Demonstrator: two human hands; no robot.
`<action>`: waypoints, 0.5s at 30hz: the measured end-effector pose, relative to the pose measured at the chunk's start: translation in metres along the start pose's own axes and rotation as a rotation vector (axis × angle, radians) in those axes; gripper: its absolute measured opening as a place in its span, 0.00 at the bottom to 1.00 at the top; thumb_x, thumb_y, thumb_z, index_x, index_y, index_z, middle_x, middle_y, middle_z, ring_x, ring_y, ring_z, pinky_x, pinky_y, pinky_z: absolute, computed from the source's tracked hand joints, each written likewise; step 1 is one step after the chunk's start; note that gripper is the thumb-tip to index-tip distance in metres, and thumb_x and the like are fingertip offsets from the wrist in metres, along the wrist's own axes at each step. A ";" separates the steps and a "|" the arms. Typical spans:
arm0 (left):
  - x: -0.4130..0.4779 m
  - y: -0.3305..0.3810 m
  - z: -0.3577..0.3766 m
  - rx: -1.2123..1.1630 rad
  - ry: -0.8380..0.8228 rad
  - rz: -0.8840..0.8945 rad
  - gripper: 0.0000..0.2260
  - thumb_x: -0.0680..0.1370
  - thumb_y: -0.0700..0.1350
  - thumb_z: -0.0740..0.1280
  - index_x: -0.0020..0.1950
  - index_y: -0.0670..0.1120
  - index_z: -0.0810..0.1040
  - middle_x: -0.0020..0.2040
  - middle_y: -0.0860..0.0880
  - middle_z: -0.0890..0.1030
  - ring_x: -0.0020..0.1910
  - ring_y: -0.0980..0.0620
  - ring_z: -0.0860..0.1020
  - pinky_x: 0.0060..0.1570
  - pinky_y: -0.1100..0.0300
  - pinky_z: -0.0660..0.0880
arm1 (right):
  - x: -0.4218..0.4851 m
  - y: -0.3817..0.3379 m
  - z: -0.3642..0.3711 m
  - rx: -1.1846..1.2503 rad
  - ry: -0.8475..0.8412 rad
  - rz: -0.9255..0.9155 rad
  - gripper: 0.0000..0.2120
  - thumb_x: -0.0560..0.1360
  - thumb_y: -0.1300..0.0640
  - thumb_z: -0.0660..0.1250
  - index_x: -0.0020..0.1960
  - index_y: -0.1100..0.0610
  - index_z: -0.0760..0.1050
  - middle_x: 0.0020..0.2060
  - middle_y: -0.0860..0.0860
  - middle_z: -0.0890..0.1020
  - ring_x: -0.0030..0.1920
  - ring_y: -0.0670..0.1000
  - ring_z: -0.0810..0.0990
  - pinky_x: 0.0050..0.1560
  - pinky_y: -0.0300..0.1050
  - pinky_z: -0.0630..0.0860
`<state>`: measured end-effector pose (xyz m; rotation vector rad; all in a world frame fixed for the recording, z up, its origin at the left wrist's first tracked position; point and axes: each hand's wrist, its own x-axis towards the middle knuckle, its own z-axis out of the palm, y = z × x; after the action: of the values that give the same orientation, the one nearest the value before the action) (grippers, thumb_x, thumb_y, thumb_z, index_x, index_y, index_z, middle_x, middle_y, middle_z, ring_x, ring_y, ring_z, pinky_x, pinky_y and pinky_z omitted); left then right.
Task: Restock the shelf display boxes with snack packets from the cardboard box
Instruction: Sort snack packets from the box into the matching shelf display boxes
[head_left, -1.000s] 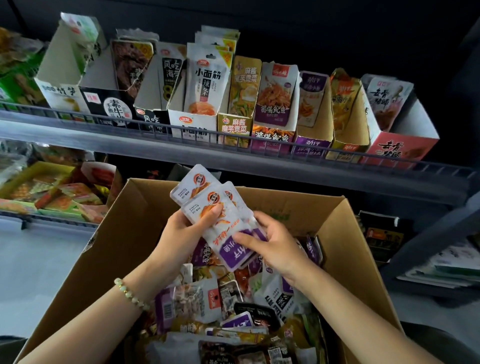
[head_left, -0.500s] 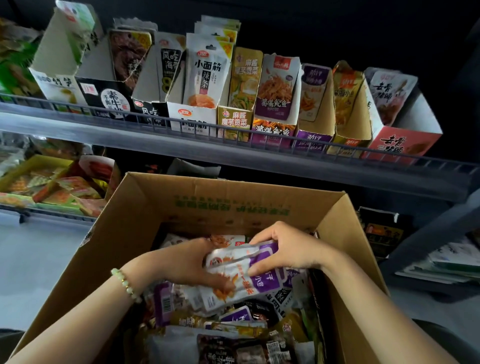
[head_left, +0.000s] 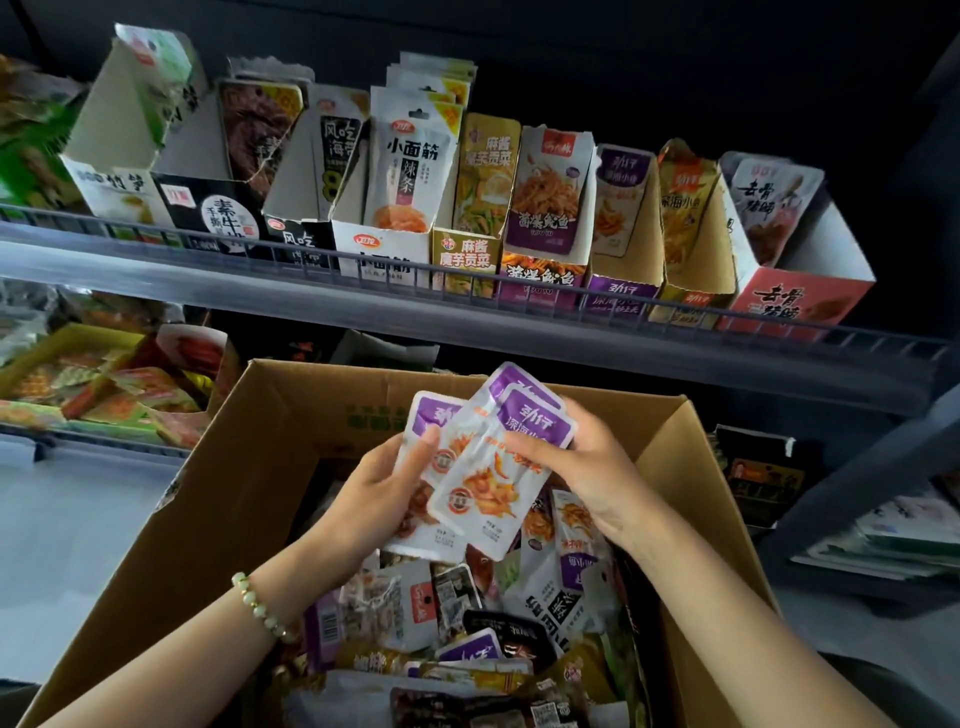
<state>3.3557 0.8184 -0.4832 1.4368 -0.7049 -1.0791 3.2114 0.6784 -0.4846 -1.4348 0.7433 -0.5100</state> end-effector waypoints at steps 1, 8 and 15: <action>0.001 0.001 -0.001 -0.050 0.016 -0.017 0.15 0.79 0.53 0.58 0.57 0.45 0.75 0.47 0.43 0.85 0.43 0.44 0.85 0.38 0.57 0.82 | 0.001 -0.002 -0.005 -0.020 -0.026 0.003 0.21 0.66 0.58 0.76 0.58 0.51 0.76 0.49 0.49 0.85 0.49 0.49 0.84 0.48 0.40 0.79; 0.000 0.001 -0.001 0.051 -0.123 0.011 0.17 0.72 0.51 0.66 0.60 0.47 0.73 0.51 0.46 0.85 0.47 0.48 0.84 0.41 0.59 0.81 | -0.004 0.000 -0.003 -0.219 -0.193 0.019 0.23 0.66 0.52 0.77 0.58 0.48 0.74 0.51 0.48 0.84 0.50 0.46 0.84 0.50 0.42 0.80; 0.000 -0.006 -0.002 0.198 -0.213 0.028 0.28 0.71 0.43 0.73 0.67 0.51 0.65 0.56 0.48 0.82 0.53 0.52 0.82 0.50 0.55 0.81 | -0.004 0.018 0.018 -0.303 -0.151 -0.074 0.37 0.62 0.37 0.76 0.67 0.40 0.64 0.59 0.44 0.79 0.59 0.43 0.78 0.62 0.51 0.76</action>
<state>3.3566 0.8201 -0.4893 1.4868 -1.0051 -1.1772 3.2194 0.6949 -0.5025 -1.7677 0.6678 -0.3505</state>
